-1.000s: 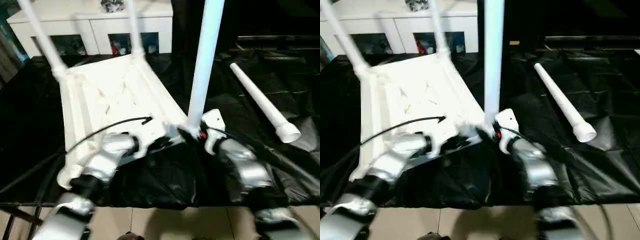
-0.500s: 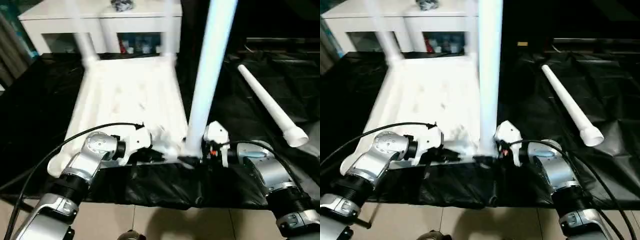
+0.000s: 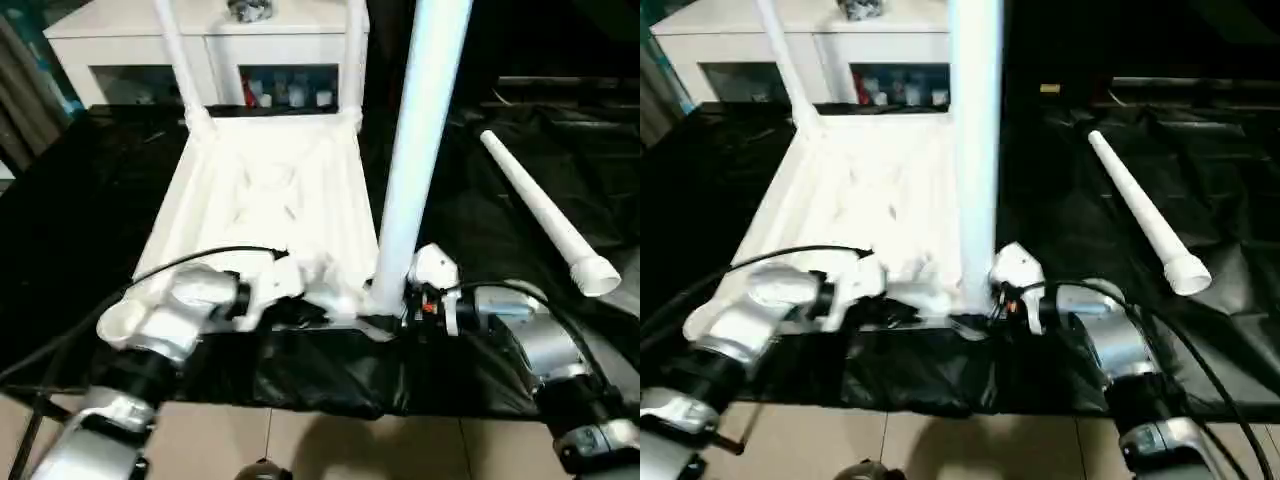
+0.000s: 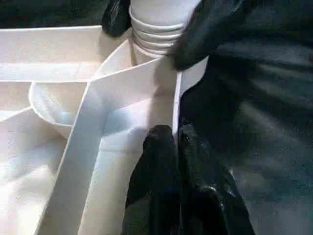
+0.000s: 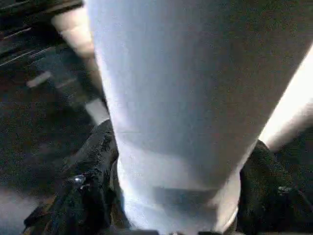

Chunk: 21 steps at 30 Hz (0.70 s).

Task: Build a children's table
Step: Rotate leg to tighten, then rotate table base

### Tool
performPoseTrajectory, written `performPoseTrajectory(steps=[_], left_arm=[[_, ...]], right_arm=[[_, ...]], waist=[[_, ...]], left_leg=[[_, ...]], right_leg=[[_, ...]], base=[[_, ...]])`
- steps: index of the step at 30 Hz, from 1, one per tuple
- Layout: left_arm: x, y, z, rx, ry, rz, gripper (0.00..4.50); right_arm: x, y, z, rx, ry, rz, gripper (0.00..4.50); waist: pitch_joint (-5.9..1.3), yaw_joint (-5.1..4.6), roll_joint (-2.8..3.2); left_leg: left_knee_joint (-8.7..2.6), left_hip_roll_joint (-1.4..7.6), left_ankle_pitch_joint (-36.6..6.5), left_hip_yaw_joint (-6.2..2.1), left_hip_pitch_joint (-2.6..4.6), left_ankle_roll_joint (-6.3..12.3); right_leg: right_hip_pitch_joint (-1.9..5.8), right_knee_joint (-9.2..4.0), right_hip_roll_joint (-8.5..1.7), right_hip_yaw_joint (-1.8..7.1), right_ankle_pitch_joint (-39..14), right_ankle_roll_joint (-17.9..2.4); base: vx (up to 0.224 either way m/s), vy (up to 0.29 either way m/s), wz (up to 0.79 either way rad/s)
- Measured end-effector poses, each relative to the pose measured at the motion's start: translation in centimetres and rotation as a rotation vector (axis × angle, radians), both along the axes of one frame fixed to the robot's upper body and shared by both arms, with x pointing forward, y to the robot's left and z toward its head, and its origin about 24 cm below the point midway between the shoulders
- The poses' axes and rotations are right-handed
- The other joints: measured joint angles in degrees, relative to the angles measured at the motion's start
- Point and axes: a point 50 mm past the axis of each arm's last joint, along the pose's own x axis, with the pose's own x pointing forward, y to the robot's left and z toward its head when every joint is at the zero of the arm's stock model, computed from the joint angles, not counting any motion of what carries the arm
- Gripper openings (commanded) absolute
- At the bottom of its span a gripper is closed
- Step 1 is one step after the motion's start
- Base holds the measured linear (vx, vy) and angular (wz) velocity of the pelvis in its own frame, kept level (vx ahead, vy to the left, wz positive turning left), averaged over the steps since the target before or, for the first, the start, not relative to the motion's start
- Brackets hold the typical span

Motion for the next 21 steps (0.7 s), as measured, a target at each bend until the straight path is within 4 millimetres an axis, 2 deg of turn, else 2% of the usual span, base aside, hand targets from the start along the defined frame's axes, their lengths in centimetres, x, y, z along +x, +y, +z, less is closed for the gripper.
performPoseTrajectory(steps=[3,6,10,11,12,15,17,21], left_arm=[[0.3,-1.7,-0.3,-0.016,-0.015,0.094,0.0],[0.4,-2.9,-0.4,-0.022,-0.027,0.148,0.0],[0.9,-4.7,-0.3,-0.018,-0.048,0.225,0.0],[1.0,-5.1,-0.3,-0.021,-0.046,0.239,0.0],[0.9,-5.6,-0.4,-0.03,-0.046,0.253,0.0],[1.1,-5.5,-0.4,-0.029,-0.053,0.284,0.0],[1.3,-5.3,-0.5,-0.026,-0.058,0.299,0.0],[1.4,-5.0,-0.4,-0.025,-0.072,0.3,0.0]], right_arm=[[0.9,0.4,-0.4,0.023,-0.018,-0.23,2.75],[1.4,0.9,-0.6,0.034,-0.028,-0.376,2.74],[2.3,1.3,-0.5,0.022,-0.048,-0.551,2.74],[2.4,1.1,-0.5,0.022,-0.049,-0.579,3.09],[2.5,1.0,-0.5,0.022,-0.052,-0.604,3.09],[2.5,1.4,-0.5,0.04,-0.051,-0.607,3.54],[2.4,1.7,-0.5,0.054,-0.05,-0.603,3.73],[2.4,1.9,-0.4,0.053,-0.058,-0.599,4.04]], waist=[[0.0,-1.09,0.08],[-0.07,-1.86,0.25],[-0.23,-2.19,0.88],[-0.3,-2.17,1.03],[-0.39,-2.15,1.27],[-0.57,-2.63,1.62],[-0.59,-3.25,1.71],[-0.55,-3.54,1.74]], left_leg=[[0.0,-0.02,0.0,-0.01,0.27,-0.01],[-0.04,-0.04,0.0,-0.02,0.34,-0.02],[-0.07,-0.1,0.0,-0.09,0.2,-0.01],[-0.07,-0.11,0.0,-0.09,0.17,-0.01],[-0.07,-0.11,0.0,-0.09,0.11,0.0],[-0.17,-0.1,0.0,-0.12,0.02,0.02],[-0.2,-0.1,0.0,-0.12,0.01,0.03],[-0.25,-0.09,0.0,-0.18,-0.04,0.03]], right_leg=[[0.28,-0.14,0.0,0.01,0.0,0.1],[0.38,-0.22,0.0,0.01,0.0,0.1],[0.4,-0.34,0.0,0.0,0.0,0.1],[0.41,-0.37,0.0,0.0,-0.1,0.1],[0.44,-0.42,0.0,0.01,-0.1,0.2],[0.43,-0.57,0.01,-0.03,-0.1,0.2],[0.42,-0.58,0.02,-0.05,-0.1,0.1],[0.38,-0.58,0.02,-0.12,-0.1,0.1]], base=[[0.0,0.0,0.0],[0.0,0.0,0.0],[0.0,0.0,0.0],[0.0,0.0,0.0],[0.0,0.0,0.0],[0.0,0.0,0.0],[0.0,0.0,0.0],[0.0,0.0,0.0]])
